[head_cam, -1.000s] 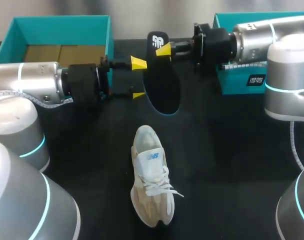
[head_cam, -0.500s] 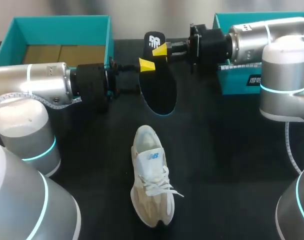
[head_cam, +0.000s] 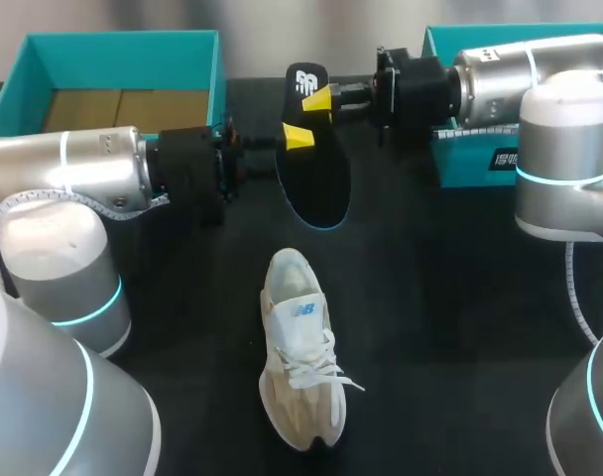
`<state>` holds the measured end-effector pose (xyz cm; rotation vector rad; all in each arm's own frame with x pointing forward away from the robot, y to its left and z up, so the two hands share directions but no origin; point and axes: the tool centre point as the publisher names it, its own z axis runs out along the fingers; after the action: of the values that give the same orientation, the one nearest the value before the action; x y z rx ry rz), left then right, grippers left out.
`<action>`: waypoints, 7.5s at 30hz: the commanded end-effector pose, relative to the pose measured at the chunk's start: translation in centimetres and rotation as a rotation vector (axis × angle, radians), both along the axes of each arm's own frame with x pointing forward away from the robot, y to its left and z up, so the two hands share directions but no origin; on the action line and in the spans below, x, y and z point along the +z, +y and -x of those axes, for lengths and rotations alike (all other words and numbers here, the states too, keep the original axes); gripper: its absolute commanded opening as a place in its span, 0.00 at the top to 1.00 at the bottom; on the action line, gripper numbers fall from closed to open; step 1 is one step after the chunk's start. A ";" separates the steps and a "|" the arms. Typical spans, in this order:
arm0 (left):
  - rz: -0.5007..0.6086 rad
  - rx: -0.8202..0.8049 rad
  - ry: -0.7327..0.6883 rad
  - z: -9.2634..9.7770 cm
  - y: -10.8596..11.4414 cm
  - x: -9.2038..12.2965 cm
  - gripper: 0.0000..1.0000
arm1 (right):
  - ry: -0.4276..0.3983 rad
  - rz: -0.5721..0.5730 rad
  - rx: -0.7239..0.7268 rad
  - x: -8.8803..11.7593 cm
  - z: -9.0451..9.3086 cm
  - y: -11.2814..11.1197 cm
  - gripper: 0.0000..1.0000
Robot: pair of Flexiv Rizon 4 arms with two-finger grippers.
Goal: Take the shoe out of the shoebox, open the shoe tongue, remove and reinsert the insole, then place the shoe into the shoebox
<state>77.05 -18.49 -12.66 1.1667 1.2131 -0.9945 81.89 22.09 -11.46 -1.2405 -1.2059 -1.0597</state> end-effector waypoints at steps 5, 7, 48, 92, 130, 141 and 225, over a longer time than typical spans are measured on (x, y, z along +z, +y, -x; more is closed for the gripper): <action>-0.010 0.020 -0.009 0.0 -0.7 -0.1 0.75 | 0.000 0.002 -0.001 0.0 0.0 0.2 1.00; -0.011 0.022 -0.008 -0.1 -0.9 -0.2 1.00 | 0.000 0.002 -0.001 0.0 0.0 0.2 1.00; -0.032 0.001 0.706 1.2 4.9 -1.8 1.00 | -0.053 0.066 -0.178 -0.2 3.9 -4.9 0.00; 0.213 -0.276 2.714 1.1 5.2 -0.8 1.00 | -0.053 0.066 -0.178 -0.2 3.9 -4.9 0.00; 0.465 -0.144 3.317 -2.2 4.2 -6.3 1.00 | -0.053 0.066 -0.178 -0.2 3.9 -4.9 0.00; 0.470 -0.054 3.284 -2.1 3.8 -6.7 1.00 | -0.007 0.252 -0.140 0.4 3.6 -5.0 0.00; 0.461 0.001 3.270 -2.1 3.6 -6.9 1.00 | -0.015 1.195 -0.122 6.9 6.1 -0.9 0.00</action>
<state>79.28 -14.94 -19.69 1.2971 -1.1001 1.2817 76.39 24.50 -4.07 -2.3692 -2.0660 0.0343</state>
